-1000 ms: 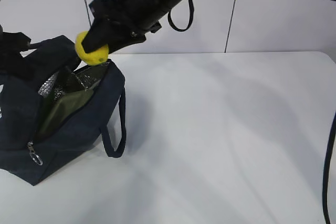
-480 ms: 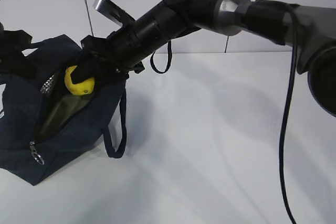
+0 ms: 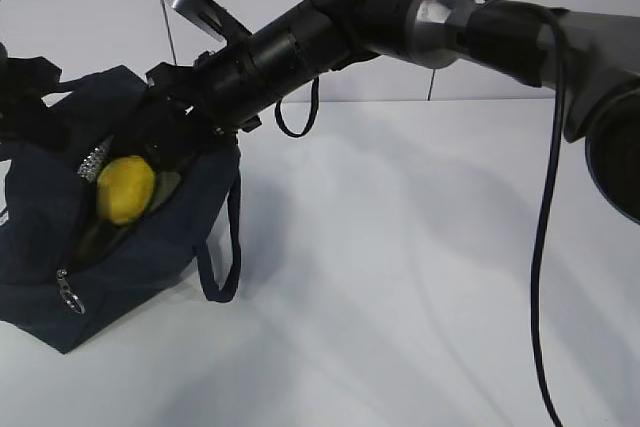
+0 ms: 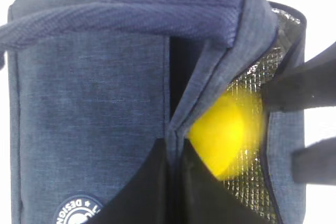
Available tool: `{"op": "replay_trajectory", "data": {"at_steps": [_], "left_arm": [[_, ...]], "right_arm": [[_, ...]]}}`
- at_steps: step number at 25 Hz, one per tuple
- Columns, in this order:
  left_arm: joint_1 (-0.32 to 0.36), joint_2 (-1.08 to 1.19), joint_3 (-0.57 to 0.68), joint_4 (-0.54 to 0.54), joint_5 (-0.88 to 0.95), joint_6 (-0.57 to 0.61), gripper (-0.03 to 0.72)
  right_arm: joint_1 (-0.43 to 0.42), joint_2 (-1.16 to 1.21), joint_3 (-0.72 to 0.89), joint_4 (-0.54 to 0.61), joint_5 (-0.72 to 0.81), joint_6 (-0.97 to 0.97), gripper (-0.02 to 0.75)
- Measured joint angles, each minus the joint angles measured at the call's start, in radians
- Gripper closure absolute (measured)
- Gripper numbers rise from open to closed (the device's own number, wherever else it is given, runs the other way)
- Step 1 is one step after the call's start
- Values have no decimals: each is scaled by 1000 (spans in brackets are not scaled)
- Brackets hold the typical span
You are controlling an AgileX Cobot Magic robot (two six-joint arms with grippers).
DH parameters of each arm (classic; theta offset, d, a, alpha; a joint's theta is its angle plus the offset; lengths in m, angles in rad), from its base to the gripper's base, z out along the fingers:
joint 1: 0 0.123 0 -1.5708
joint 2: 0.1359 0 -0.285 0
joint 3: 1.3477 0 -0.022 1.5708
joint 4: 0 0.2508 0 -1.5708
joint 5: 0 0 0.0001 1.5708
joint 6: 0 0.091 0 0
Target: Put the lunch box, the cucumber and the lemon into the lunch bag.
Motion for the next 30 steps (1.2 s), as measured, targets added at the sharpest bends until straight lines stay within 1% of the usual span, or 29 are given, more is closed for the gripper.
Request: {"op": "replay_trajectory", "data": {"at_steps": [6, 10, 12, 16, 18, 20, 22, 24, 30], "left_arm": [[0, 0, 0, -1, 0, 0, 691], [0, 0, 0, -1, 0, 0, 691], [0, 0, 0, -1, 0, 0, 691], [0, 0, 0, -1, 0, 0, 691], [0, 0, 0, -1, 0, 0, 691], [0, 0, 0, -1, 0, 0, 691], [0, 0, 0, -1, 0, 0, 691], [0, 0, 0, -1, 0, 0, 691], [0, 0, 0, -1, 0, 0, 691]], "right_arm": [[-10, 0, -13, -9, 55, -6, 265], [-46, 0, -82, -79, 107, 16, 265], [-66, 0, -121, -143, 114, 60, 265], [-89, -5, -167, -333, 117, 141, 265], [-89, -11, -171, -416, 121, 219, 265], [-89, -14, -172, -479, 123, 284, 265], [-89, -14, -172, -506, 125, 319, 265], [-89, -12, -172, -494, 125, 332, 265], [-89, -8, -82, -303, 125, 278, 265]]}}
